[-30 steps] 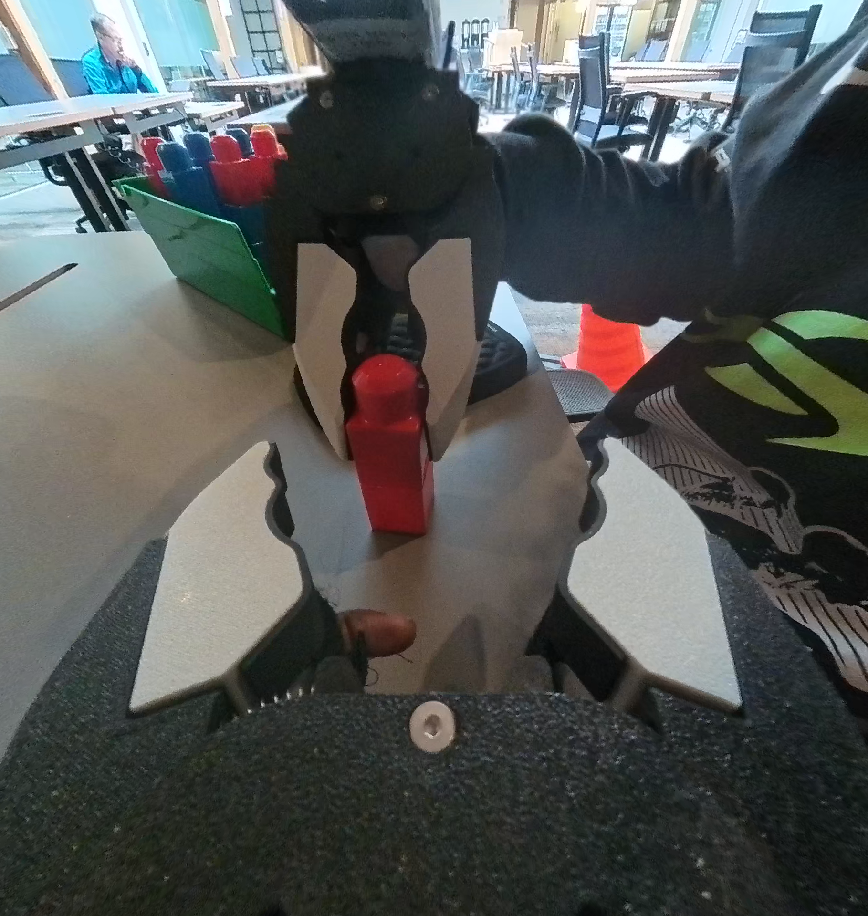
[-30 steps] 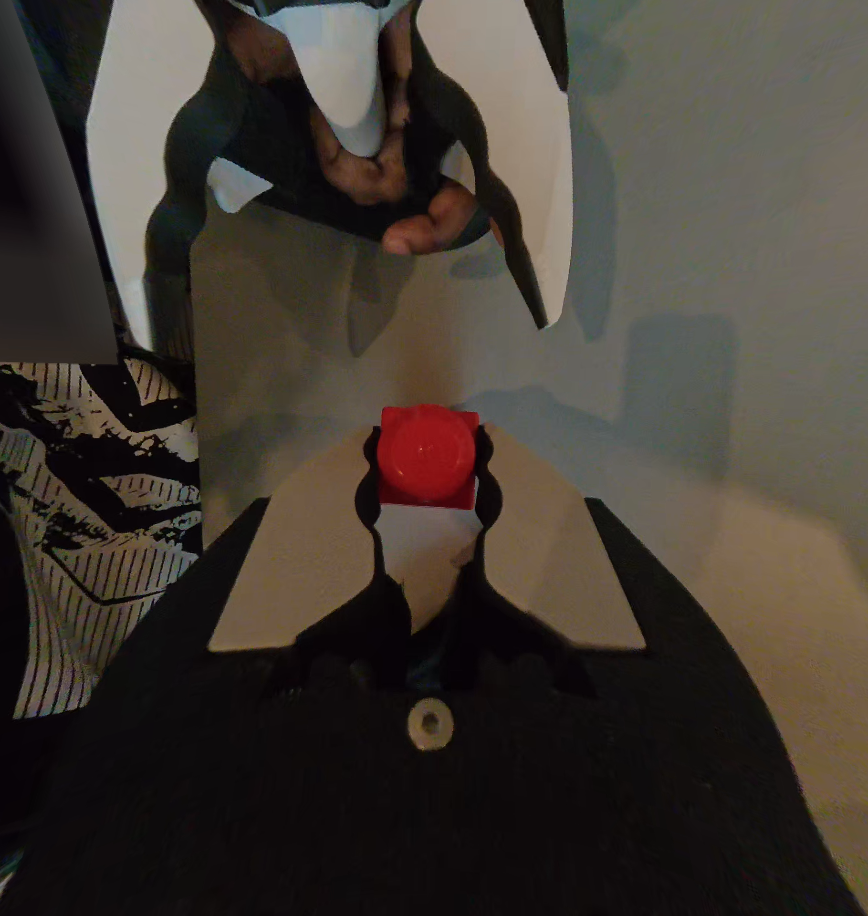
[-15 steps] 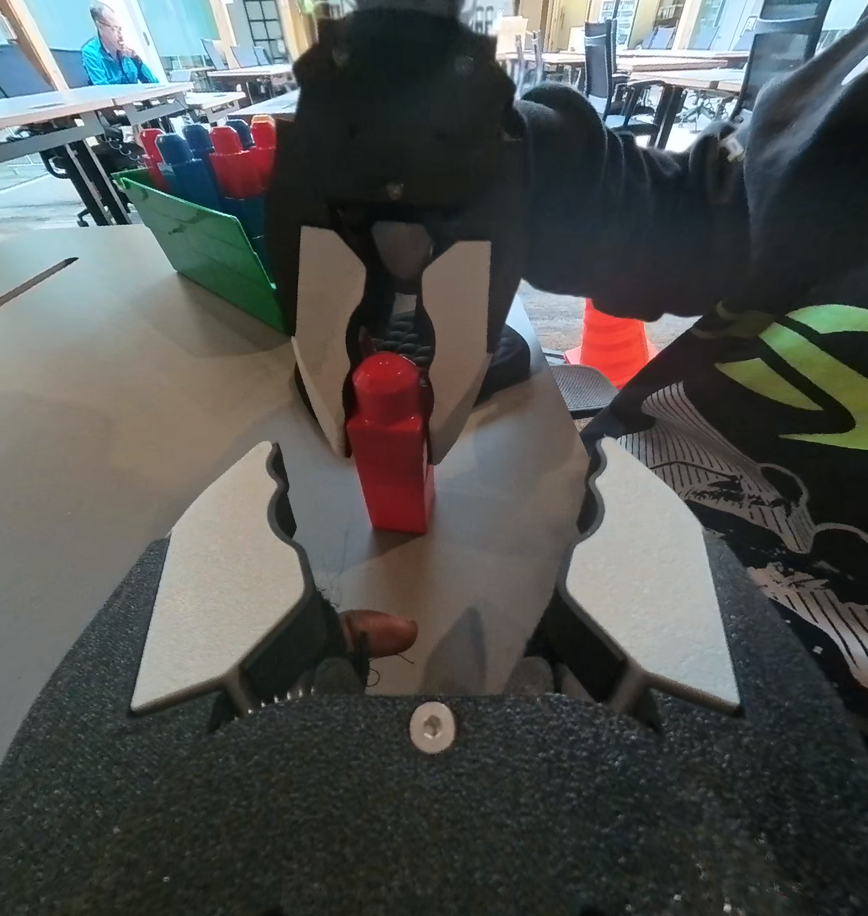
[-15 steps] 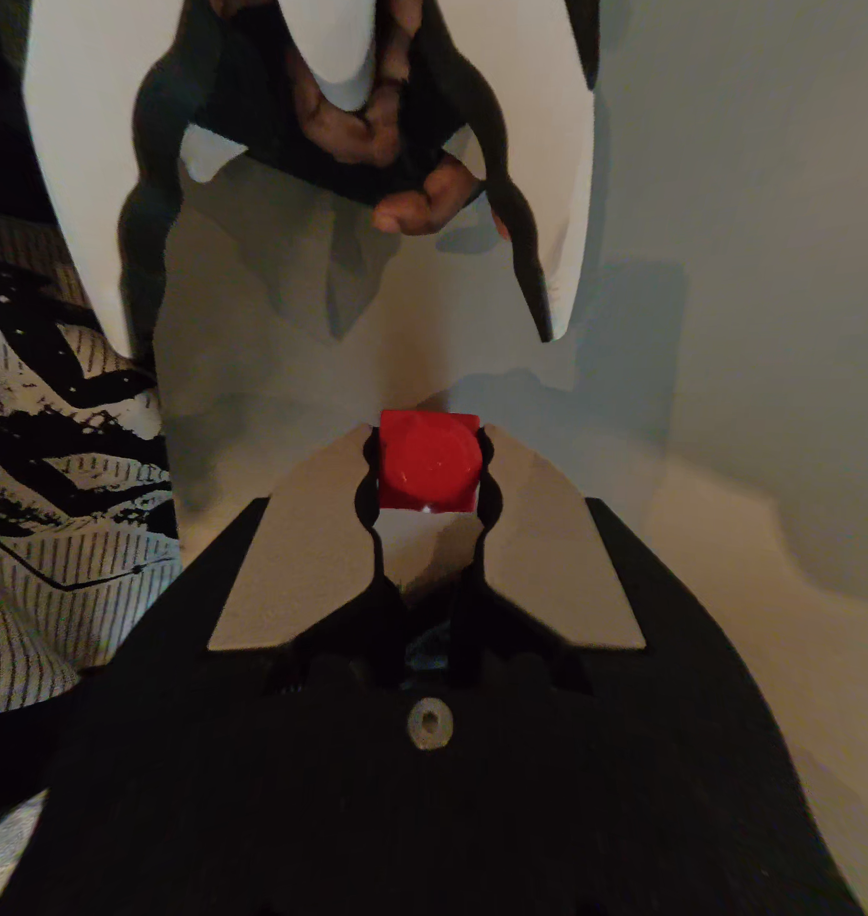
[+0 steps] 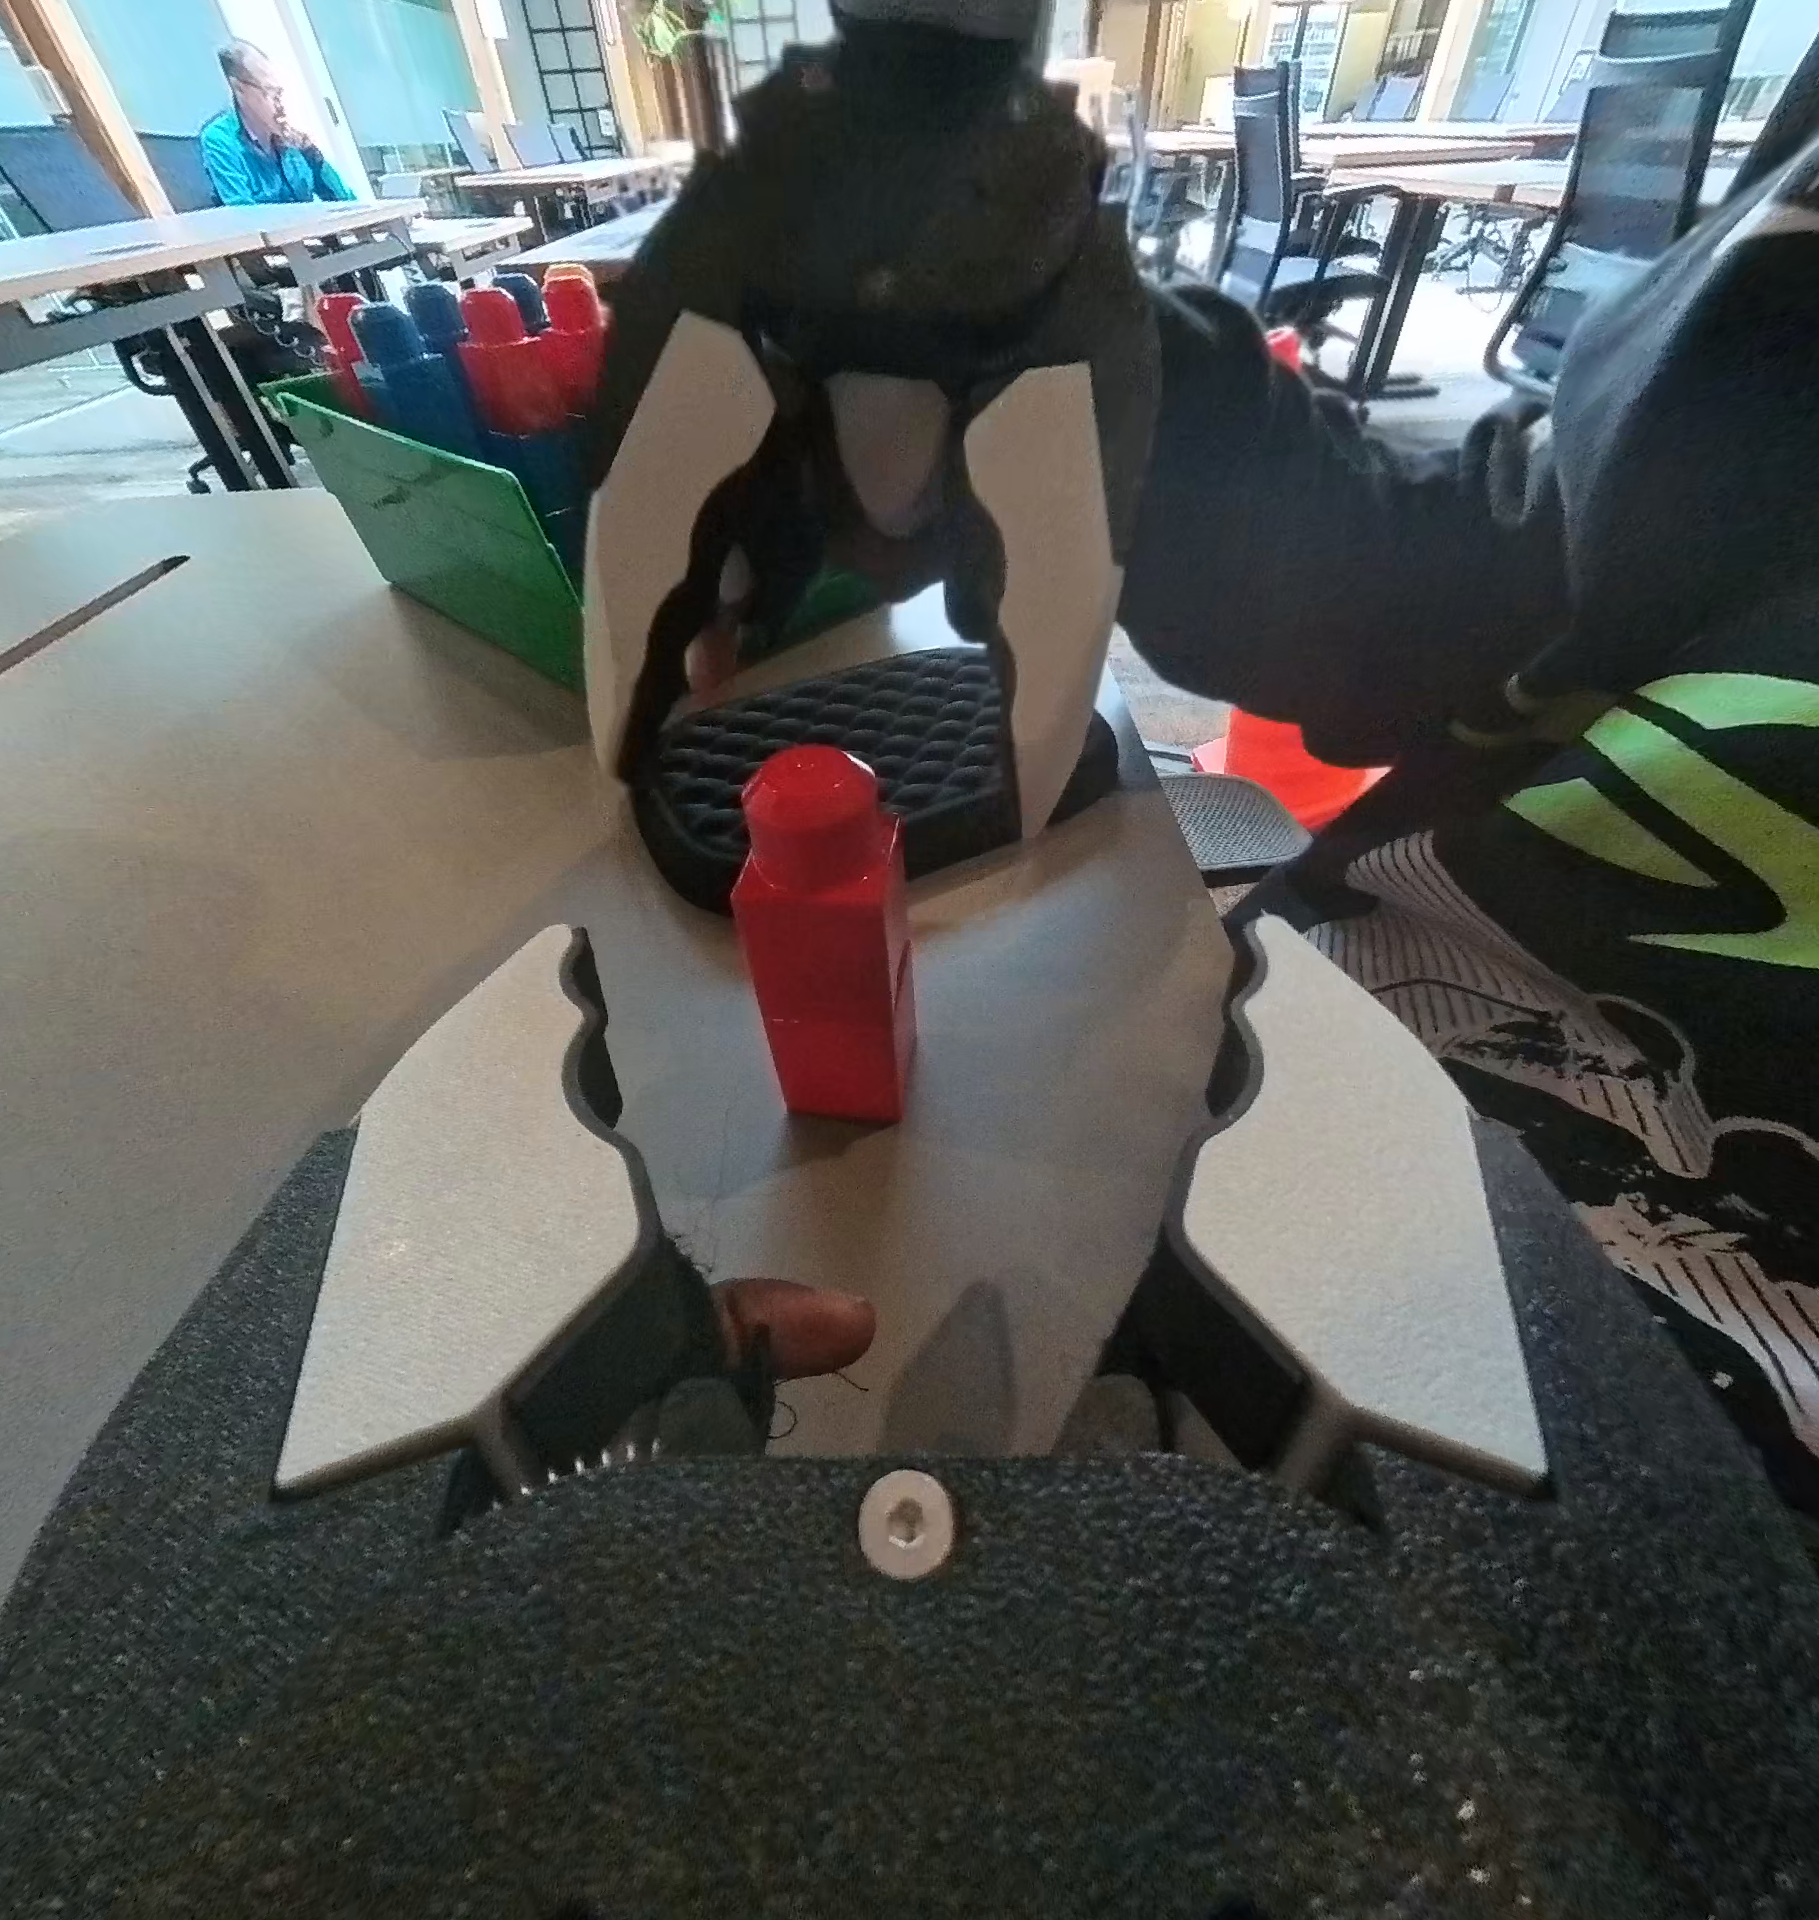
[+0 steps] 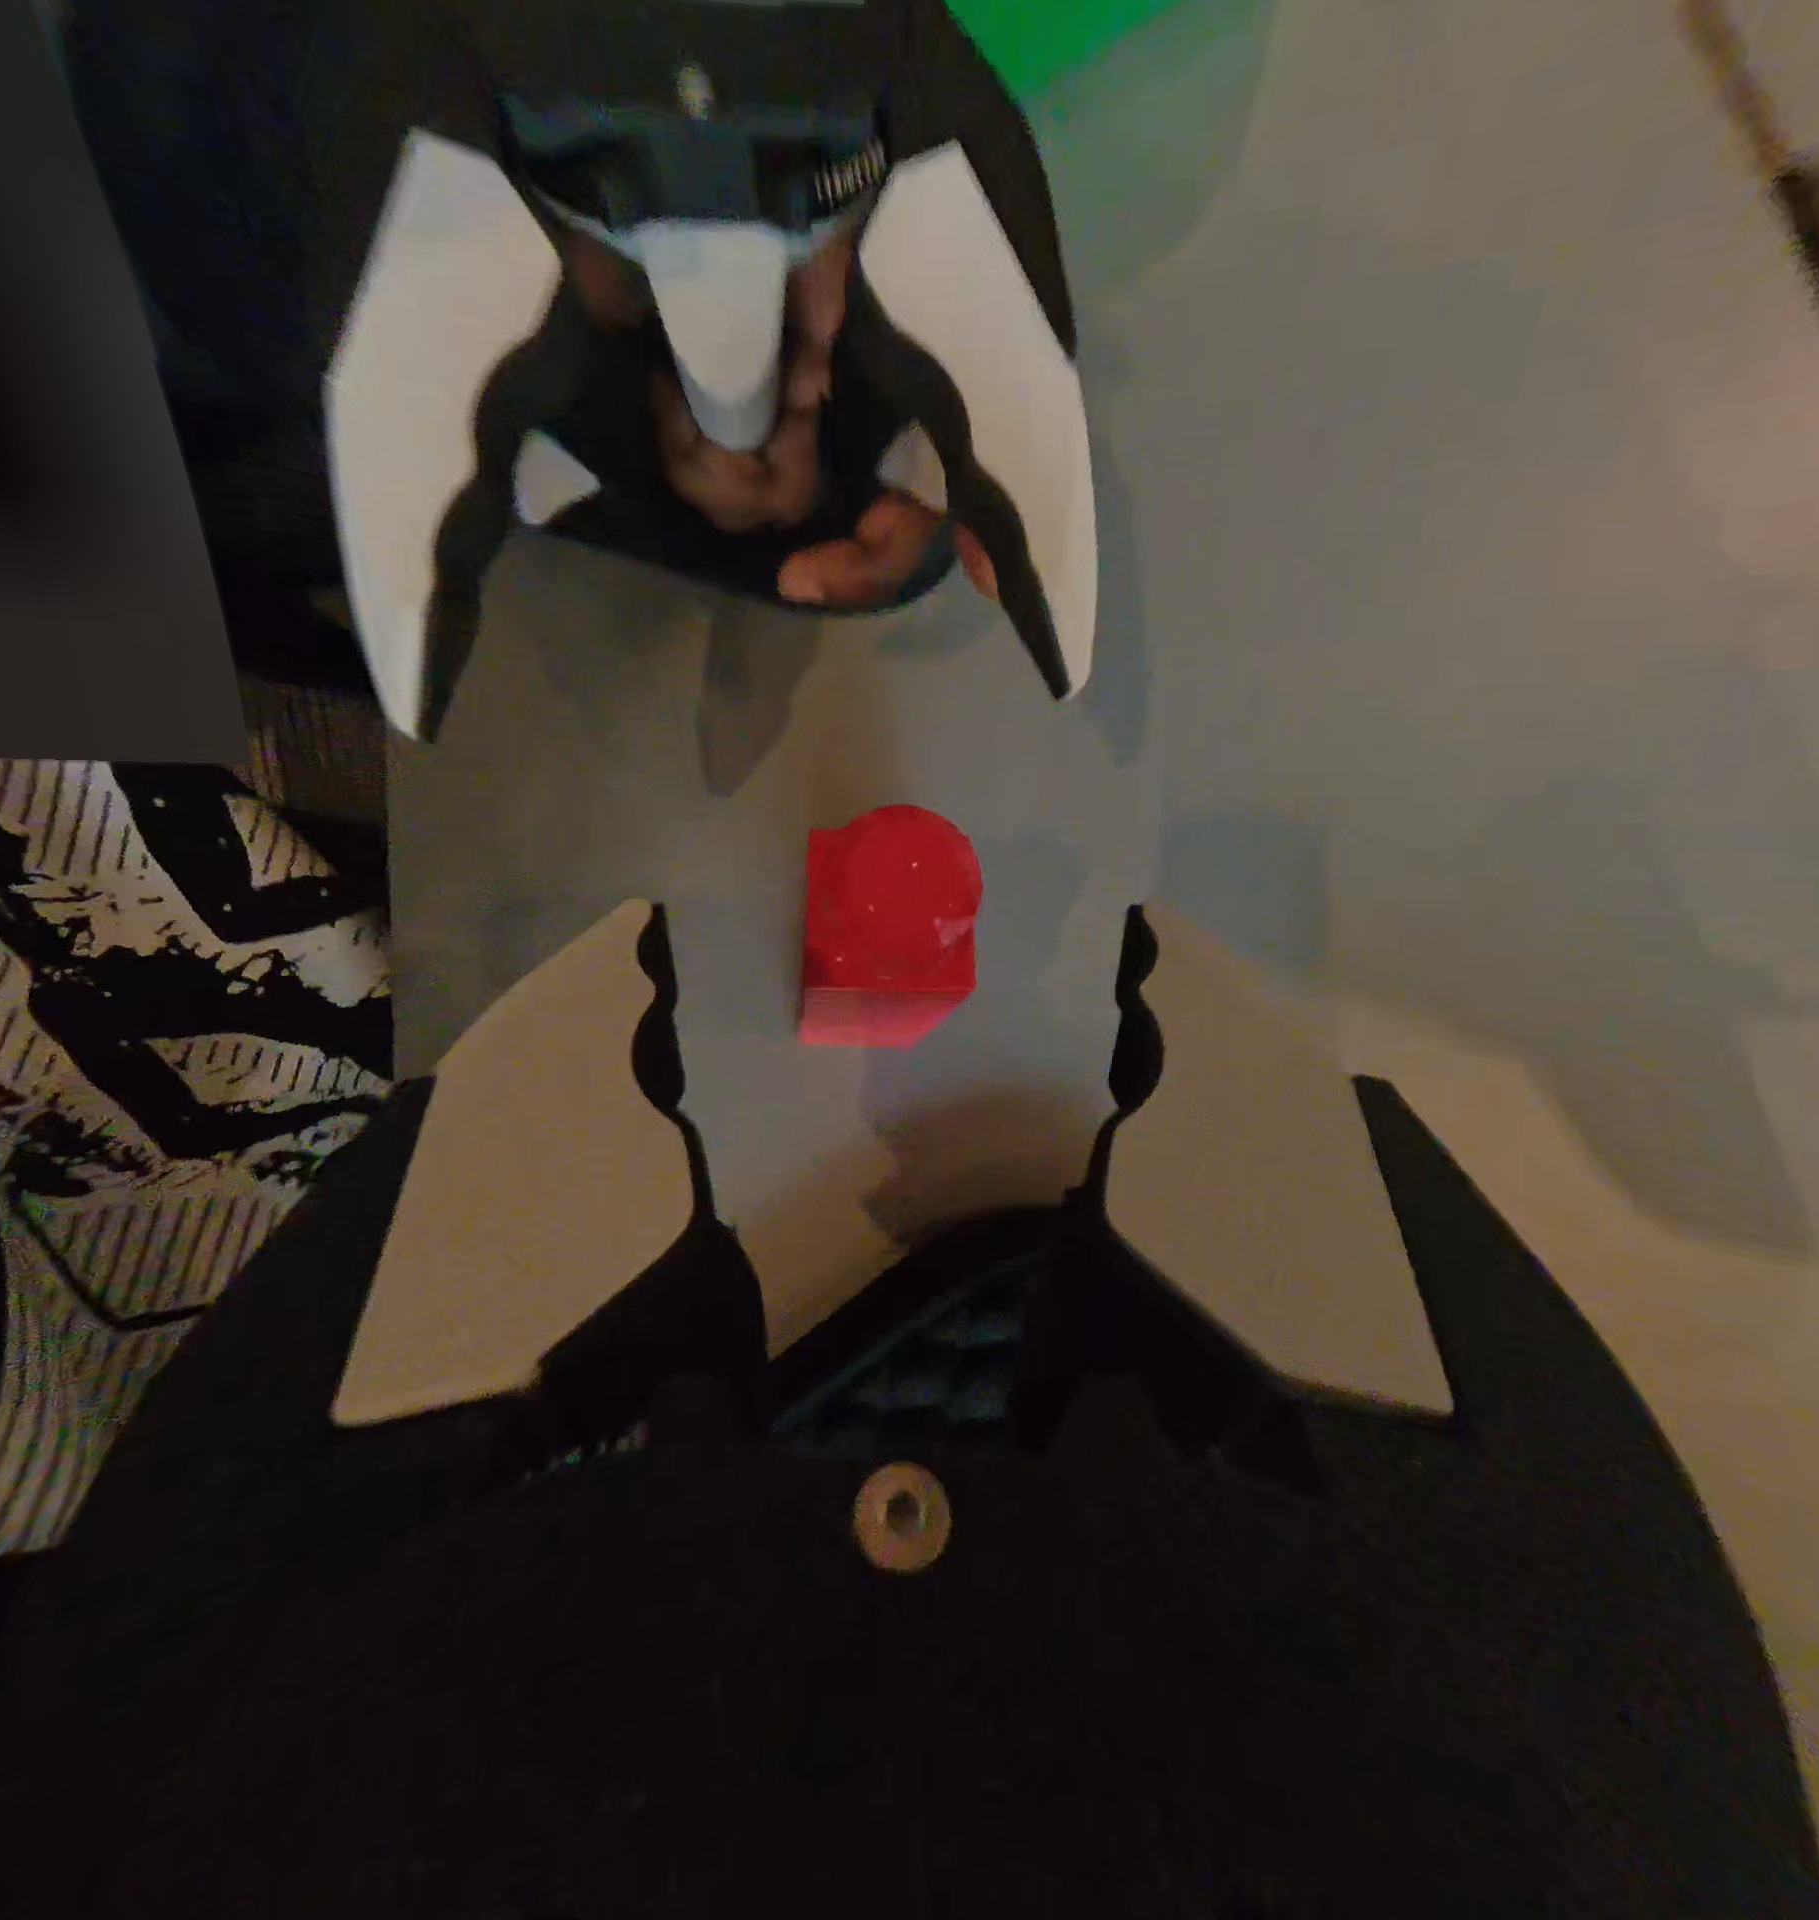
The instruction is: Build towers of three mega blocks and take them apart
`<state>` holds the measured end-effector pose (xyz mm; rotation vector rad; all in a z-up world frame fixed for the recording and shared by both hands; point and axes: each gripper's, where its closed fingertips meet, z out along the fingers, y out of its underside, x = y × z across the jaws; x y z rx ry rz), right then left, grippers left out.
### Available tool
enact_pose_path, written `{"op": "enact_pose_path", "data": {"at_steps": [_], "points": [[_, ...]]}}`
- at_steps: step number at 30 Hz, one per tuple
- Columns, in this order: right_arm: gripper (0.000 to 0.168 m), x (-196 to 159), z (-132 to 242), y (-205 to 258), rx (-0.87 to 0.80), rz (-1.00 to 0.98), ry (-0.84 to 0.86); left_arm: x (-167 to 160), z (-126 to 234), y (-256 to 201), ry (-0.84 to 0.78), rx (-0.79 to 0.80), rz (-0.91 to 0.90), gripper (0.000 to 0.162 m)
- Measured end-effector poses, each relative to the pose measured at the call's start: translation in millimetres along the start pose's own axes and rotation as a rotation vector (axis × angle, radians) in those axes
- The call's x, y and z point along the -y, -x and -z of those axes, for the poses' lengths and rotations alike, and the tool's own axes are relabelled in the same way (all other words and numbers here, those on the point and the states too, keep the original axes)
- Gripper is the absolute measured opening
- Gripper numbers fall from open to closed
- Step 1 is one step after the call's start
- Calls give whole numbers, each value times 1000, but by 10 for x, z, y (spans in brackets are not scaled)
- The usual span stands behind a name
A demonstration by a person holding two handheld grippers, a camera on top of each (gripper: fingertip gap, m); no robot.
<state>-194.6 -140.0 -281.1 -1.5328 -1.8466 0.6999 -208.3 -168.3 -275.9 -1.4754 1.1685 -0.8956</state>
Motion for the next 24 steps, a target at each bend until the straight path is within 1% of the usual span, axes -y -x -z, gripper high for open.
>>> {"op": "enact_pose_path", "data": {"at_steps": [4, 6, 12, 15, 18, 21, 24], "points": [[83, 112, 238, -69, -32, -19, -314, 13, 7, 6, -9, 2, 1, 111], [84, 71, 316, -61, -19, -34, -399, 23, 14, 11, -16, 7, 0, 110], [93, -126, 344, -44, 11, -73, -496, 45, 27, 36, -30, 20, 9, 110], [92, -190, 320, -63, 11, -105, -532, 73, 46, 59, -49, 31, 18, 110], [86, -178, 359, -73, -8, -98, -563, 157, 108, 84, -82, 64, 12, 110], [84, -177, 374, -67, -11, -92, -576, 305, 316, 145, -73, 157, 6, 108], [82, -177, 380, -68, -9, -96, -580, 477, 798, 340, 3, 374, 11, 102]]}}
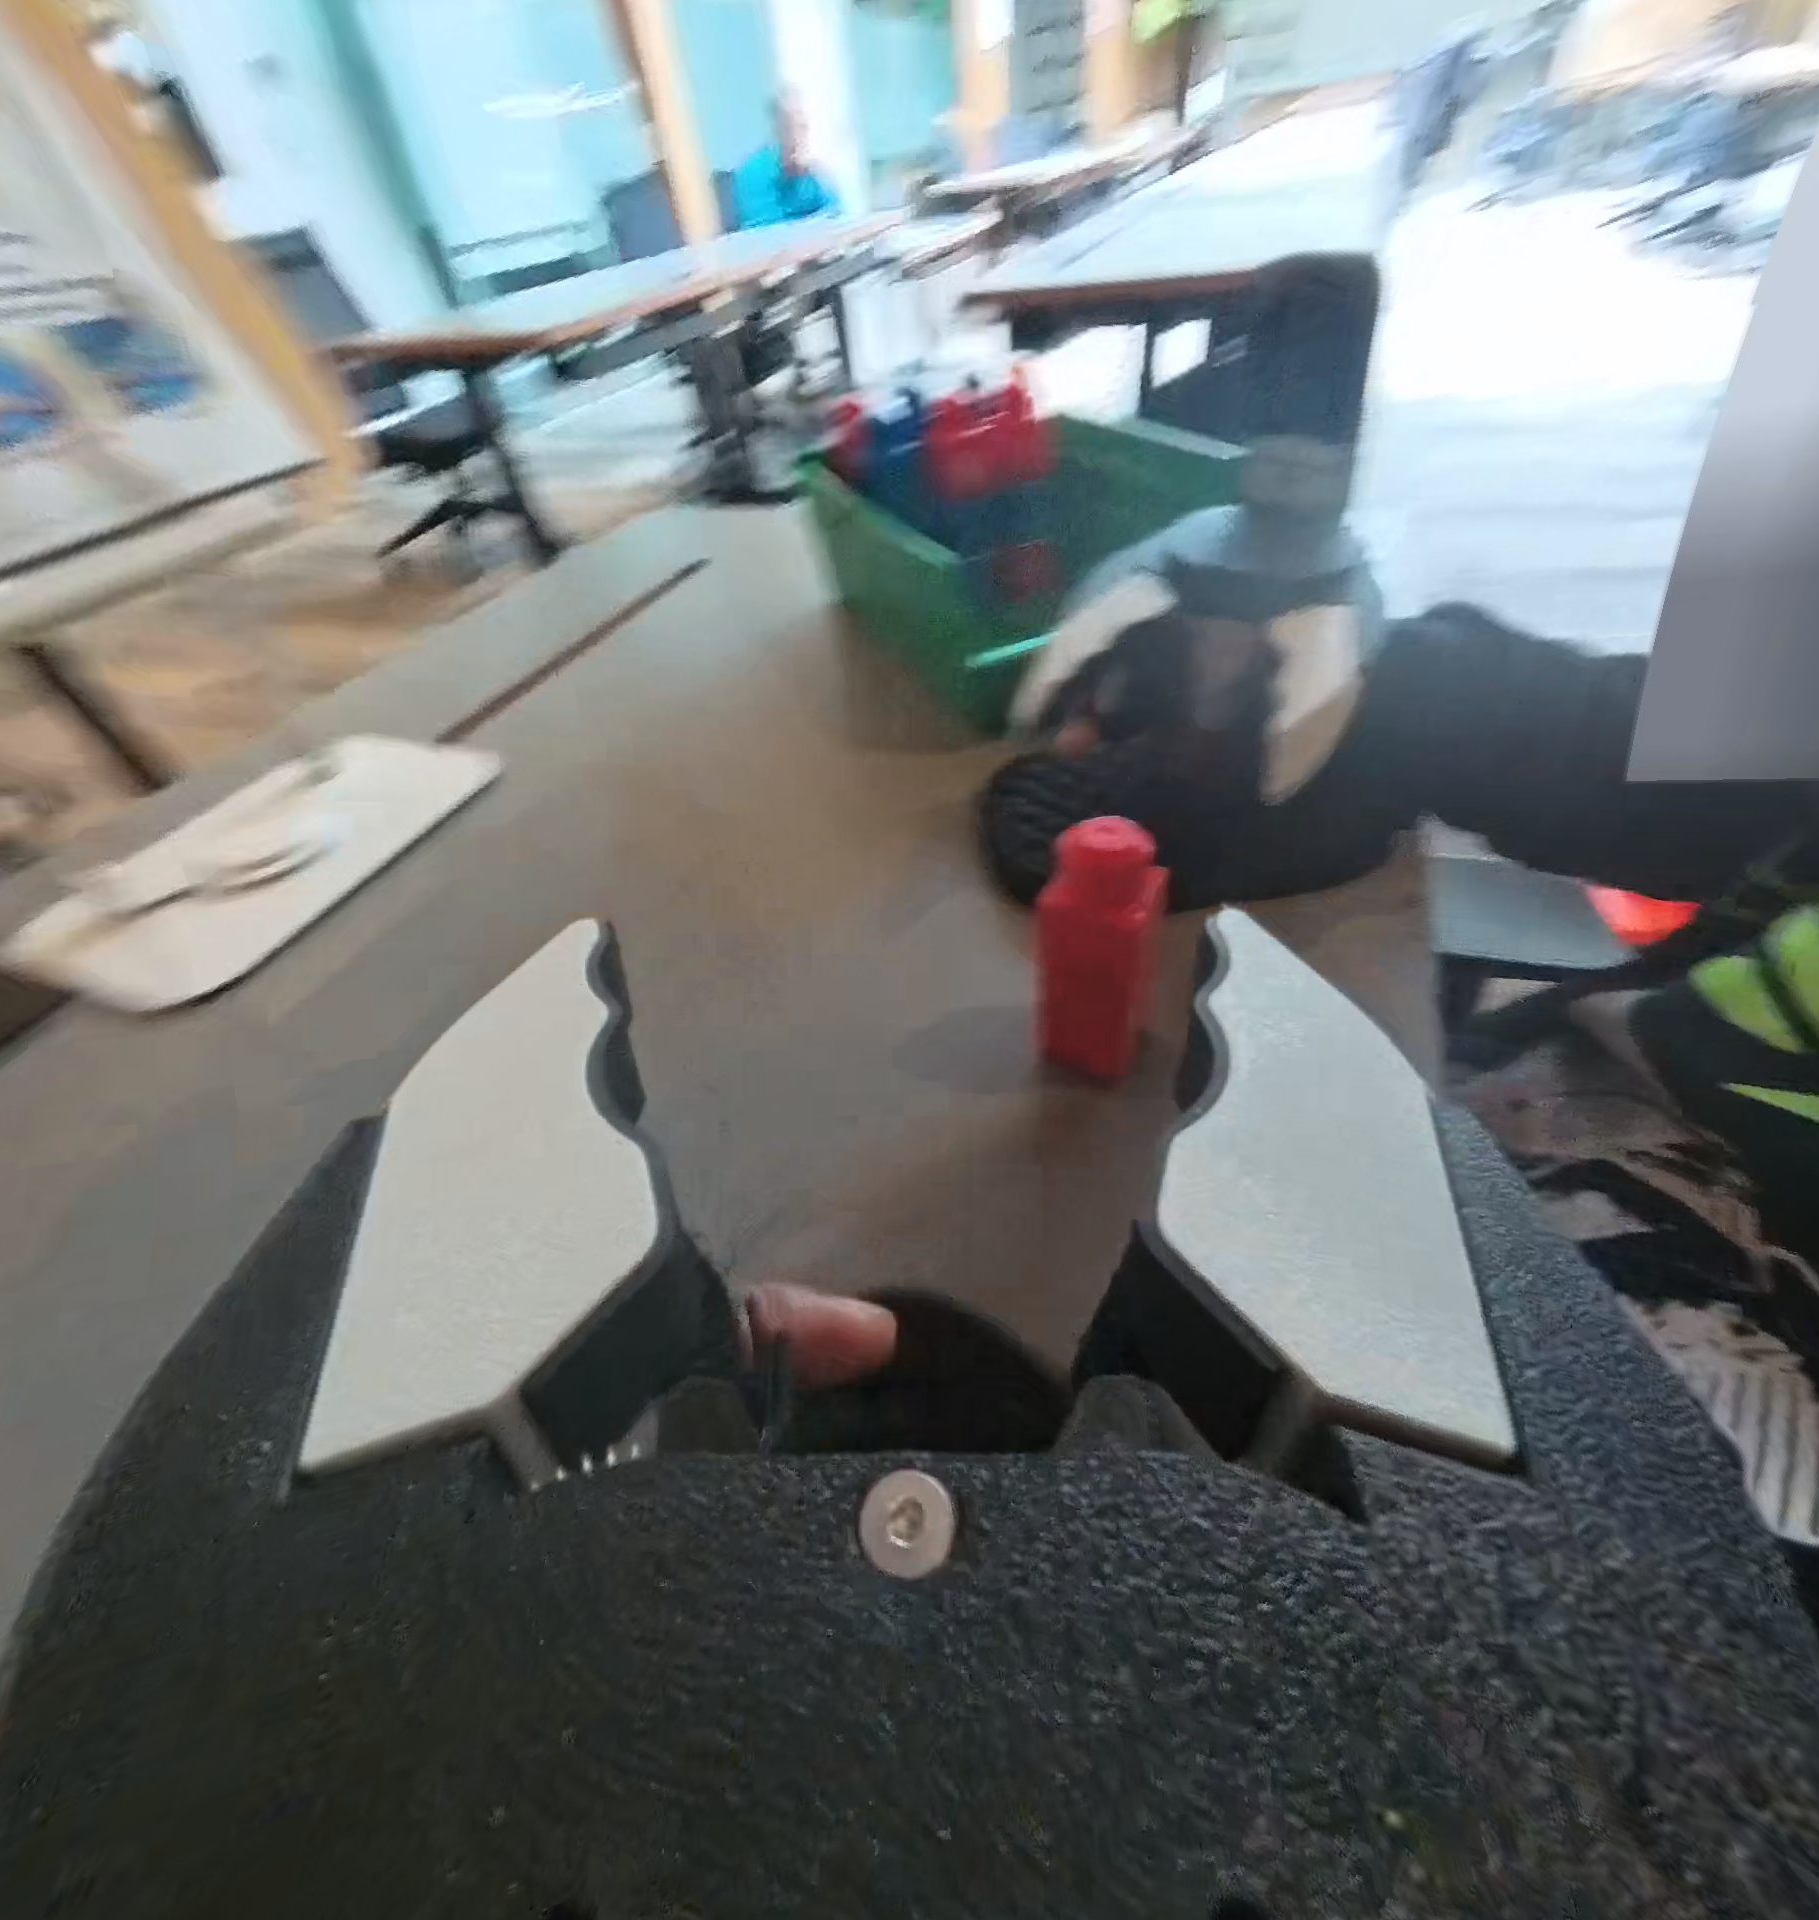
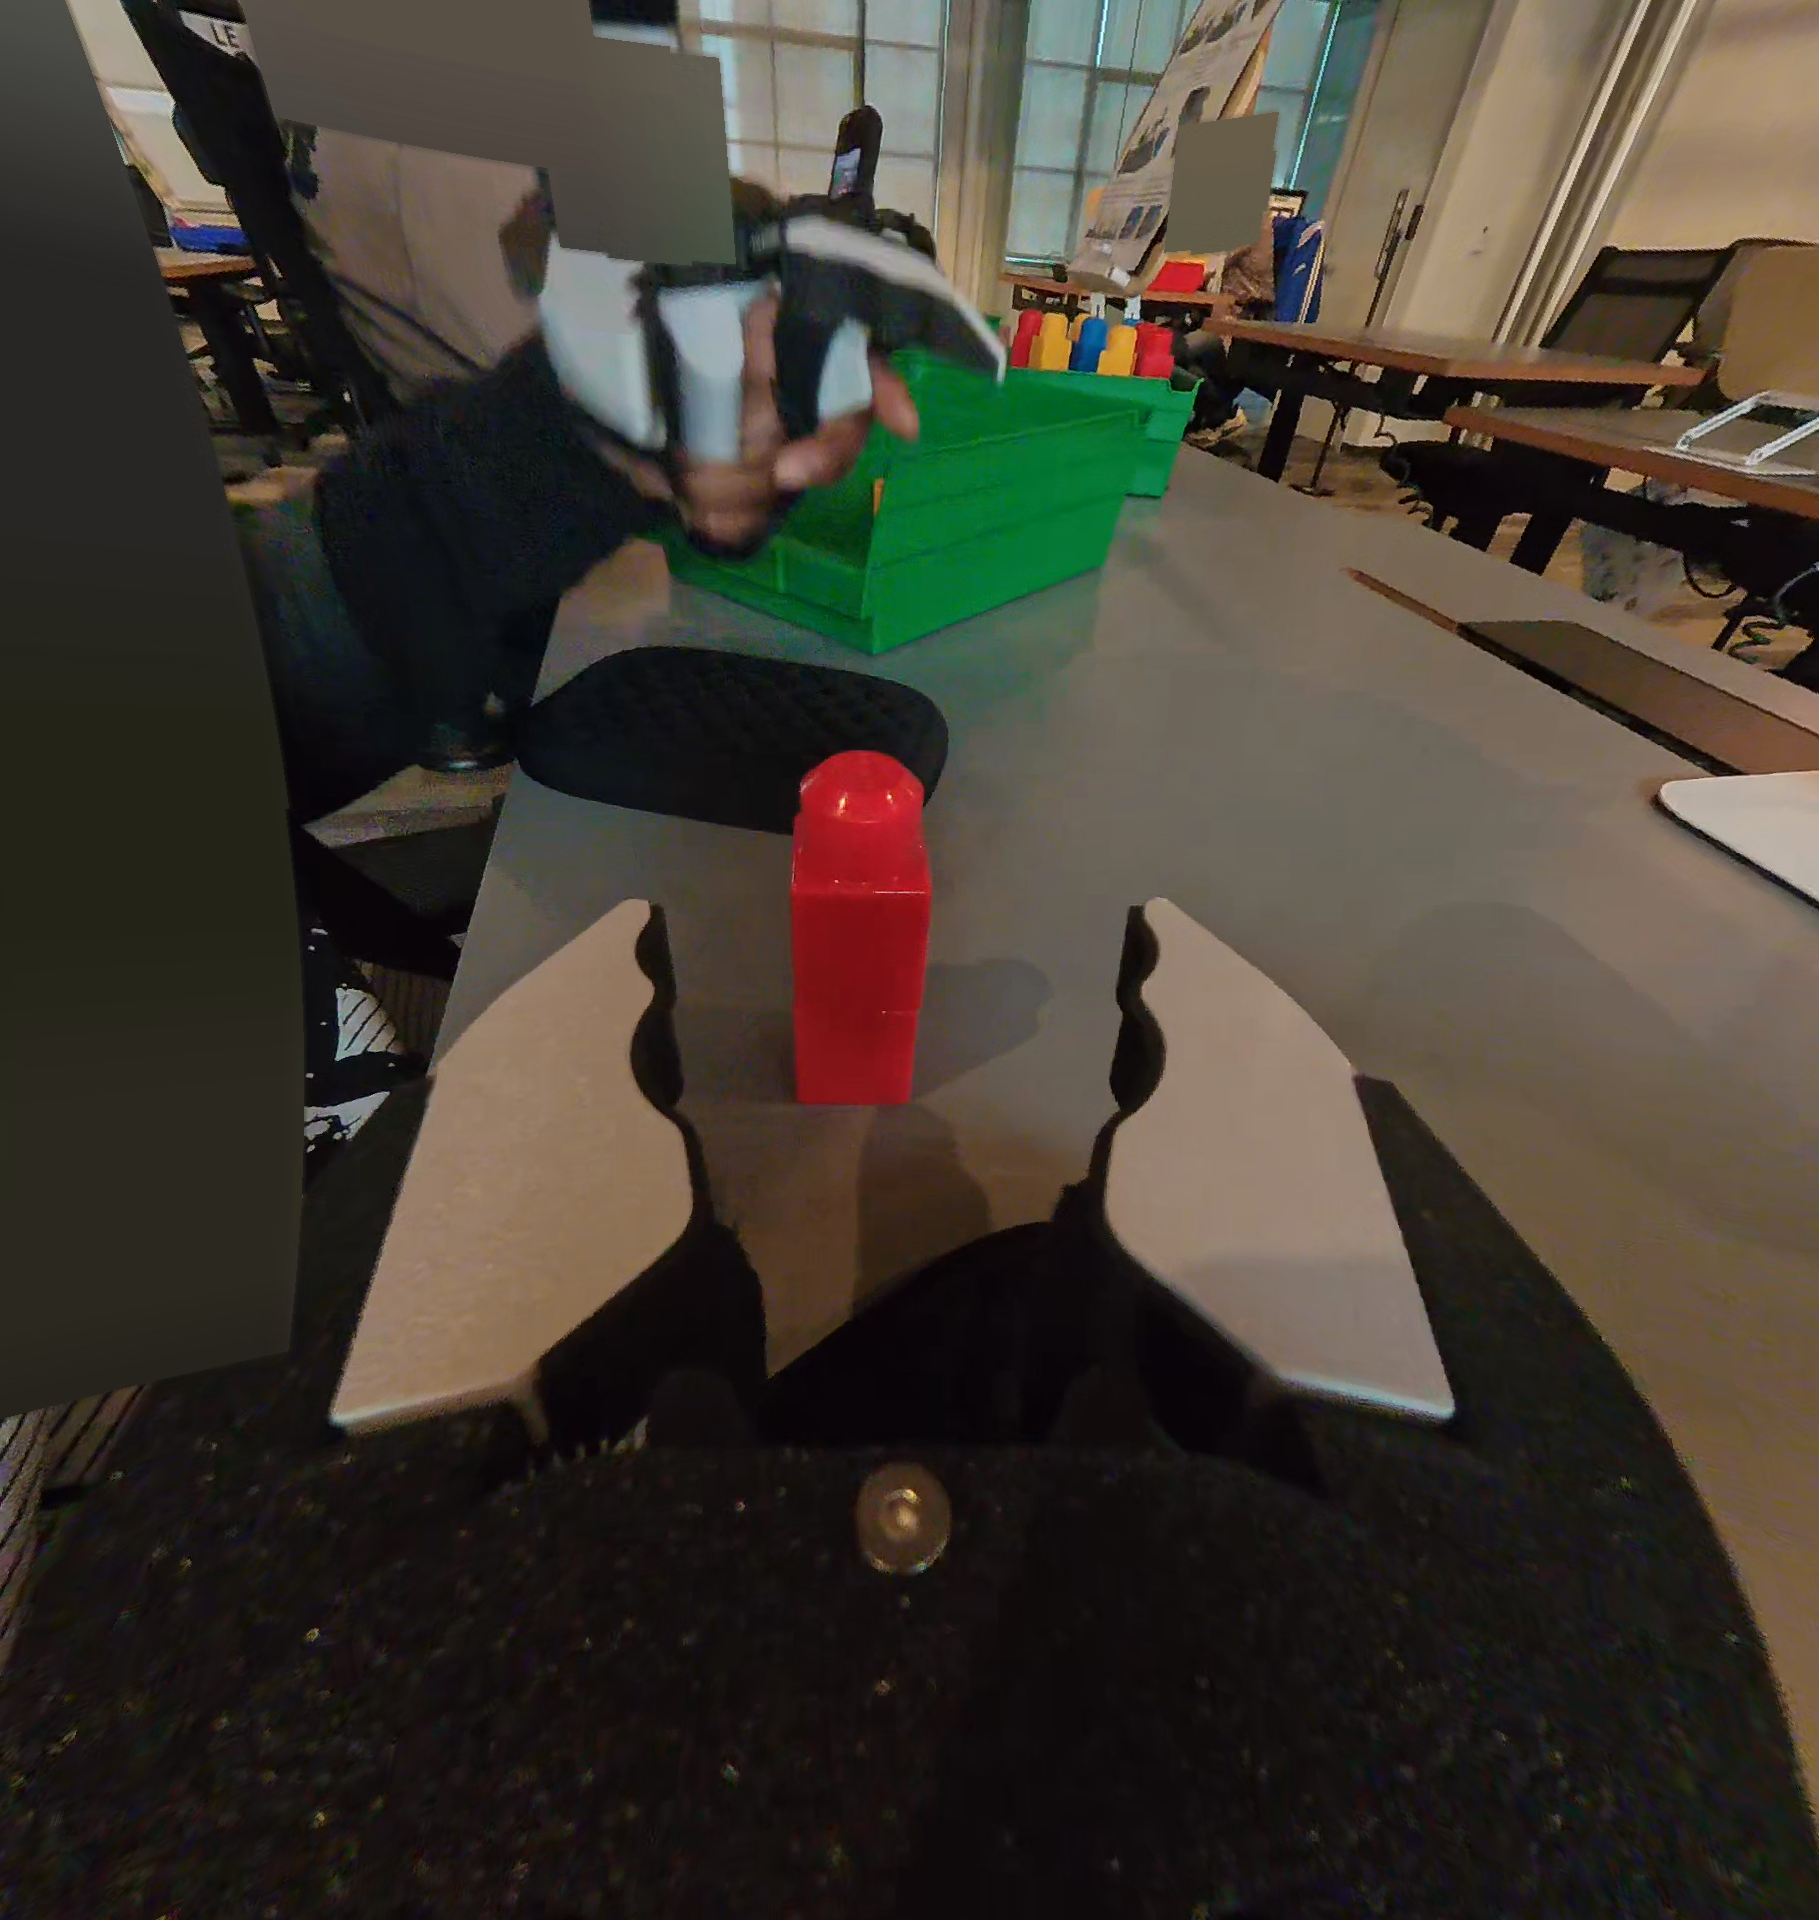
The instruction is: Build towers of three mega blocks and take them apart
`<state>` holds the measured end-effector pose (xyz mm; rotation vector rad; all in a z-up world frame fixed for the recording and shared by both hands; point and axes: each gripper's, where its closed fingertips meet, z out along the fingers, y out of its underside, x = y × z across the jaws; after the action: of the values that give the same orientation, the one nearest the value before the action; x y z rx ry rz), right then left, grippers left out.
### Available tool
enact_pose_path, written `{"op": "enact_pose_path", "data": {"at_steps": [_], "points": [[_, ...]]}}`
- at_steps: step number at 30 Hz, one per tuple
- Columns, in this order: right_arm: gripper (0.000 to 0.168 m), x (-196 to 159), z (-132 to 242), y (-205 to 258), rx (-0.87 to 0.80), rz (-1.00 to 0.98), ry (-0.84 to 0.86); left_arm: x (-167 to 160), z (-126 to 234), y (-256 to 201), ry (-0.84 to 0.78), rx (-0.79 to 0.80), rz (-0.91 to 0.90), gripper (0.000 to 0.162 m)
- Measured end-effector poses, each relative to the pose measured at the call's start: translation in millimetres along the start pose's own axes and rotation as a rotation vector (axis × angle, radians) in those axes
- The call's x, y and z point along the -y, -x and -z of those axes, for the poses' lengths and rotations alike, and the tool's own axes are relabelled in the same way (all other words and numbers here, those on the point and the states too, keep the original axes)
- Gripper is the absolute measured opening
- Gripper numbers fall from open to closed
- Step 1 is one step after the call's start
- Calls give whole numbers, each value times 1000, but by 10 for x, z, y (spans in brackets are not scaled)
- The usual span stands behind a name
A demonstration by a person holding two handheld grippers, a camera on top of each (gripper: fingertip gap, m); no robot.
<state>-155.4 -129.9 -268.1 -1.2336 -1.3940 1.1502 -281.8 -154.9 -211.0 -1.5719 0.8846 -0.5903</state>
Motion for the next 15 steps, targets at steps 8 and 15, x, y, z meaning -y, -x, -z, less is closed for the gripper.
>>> {"op": "enact_pose_path", "data": {"at_steps": [8, 15], "points": [[80, -52, -40, 17, -10, 32, 42, -41, 2118, 1706, 596, 920, 130, 86], [79, -130, -93, 22, -30, 64, 105, -1076, 2853, 2248, 950, 978, 640, 89]]}}
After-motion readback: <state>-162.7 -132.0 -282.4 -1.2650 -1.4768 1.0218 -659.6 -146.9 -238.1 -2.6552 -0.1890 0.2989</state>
